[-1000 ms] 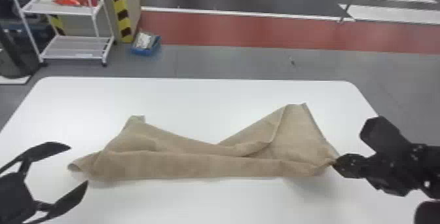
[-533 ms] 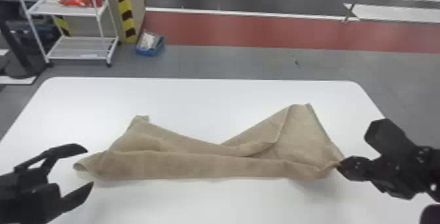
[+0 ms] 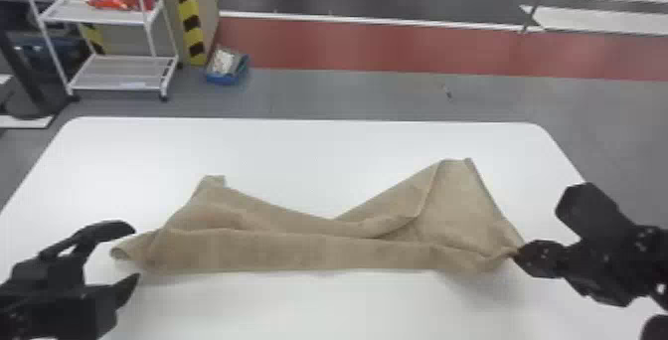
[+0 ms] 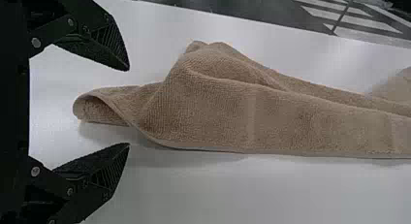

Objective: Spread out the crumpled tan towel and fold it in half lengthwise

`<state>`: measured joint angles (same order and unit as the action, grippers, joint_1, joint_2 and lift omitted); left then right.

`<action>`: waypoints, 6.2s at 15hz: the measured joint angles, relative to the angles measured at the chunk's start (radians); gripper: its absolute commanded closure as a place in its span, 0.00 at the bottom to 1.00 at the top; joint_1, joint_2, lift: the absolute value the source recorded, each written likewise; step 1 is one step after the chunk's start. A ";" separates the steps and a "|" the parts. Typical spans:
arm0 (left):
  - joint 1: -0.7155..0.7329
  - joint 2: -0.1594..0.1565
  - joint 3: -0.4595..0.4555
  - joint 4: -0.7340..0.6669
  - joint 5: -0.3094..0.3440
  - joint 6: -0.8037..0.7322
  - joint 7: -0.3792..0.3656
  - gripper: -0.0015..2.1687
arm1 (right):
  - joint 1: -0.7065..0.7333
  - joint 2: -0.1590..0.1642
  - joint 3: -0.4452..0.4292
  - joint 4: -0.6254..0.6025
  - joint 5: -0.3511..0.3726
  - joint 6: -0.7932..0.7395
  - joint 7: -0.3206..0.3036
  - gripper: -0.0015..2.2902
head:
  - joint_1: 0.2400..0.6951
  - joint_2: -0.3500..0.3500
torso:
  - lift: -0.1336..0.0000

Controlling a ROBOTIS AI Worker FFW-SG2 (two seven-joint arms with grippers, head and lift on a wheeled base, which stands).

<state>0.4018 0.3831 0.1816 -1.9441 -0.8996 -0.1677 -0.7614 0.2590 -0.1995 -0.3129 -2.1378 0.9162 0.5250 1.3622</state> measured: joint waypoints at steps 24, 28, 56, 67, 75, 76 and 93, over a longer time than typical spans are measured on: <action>-0.102 -0.030 0.142 -0.234 0.119 0.232 -0.032 0.95 | -0.215 -0.117 -0.069 -0.079 -0.318 0.587 -0.007 0.67 | 1.00 0.43 | 0.07; -0.368 -0.025 -0.008 -0.120 0.046 0.319 -0.031 0.95 | -0.439 -0.127 0.062 0.075 -0.358 0.806 -0.154 0.67 | 0.94 0.42 | 0.07; 0.170 0.066 0.109 -0.108 -0.089 0.082 0.132 0.95 | 0.038 -0.240 -0.276 -0.027 -0.640 0.505 0.000 0.67 | 1.00 0.37 | 0.07; -0.246 0.125 -0.185 -0.059 -0.186 0.049 -0.183 0.95 | -0.171 -0.344 -0.219 0.211 -0.569 0.541 0.000 0.67 | 1.00 0.11 | 0.07; -0.579 0.126 -0.448 0.154 -0.217 0.063 -0.277 0.95 | -0.389 -0.397 -0.097 0.439 -0.502 0.576 0.000 0.67 | 1.00 0.04 | 0.07; -0.606 0.120 -0.468 0.184 -0.218 0.063 -0.277 0.95 | -0.418 -0.397 -0.083 0.461 -0.498 0.588 0.000 0.67 | 1.00 0.04 | 0.07; -0.896 0.056 -0.586 0.602 -0.225 0.006 -0.227 0.95 | -0.761 -0.374 0.046 0.880 -0.391 0.646 0.000 0.67 | 1.00 0.10 | 0.07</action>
<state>-0.4941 0.4391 -0.4042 -1.3426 -1.1244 -0.1617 -0.9882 -0.5016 -0.5730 -0.2664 -1.2574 0.5257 1.1706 1.3622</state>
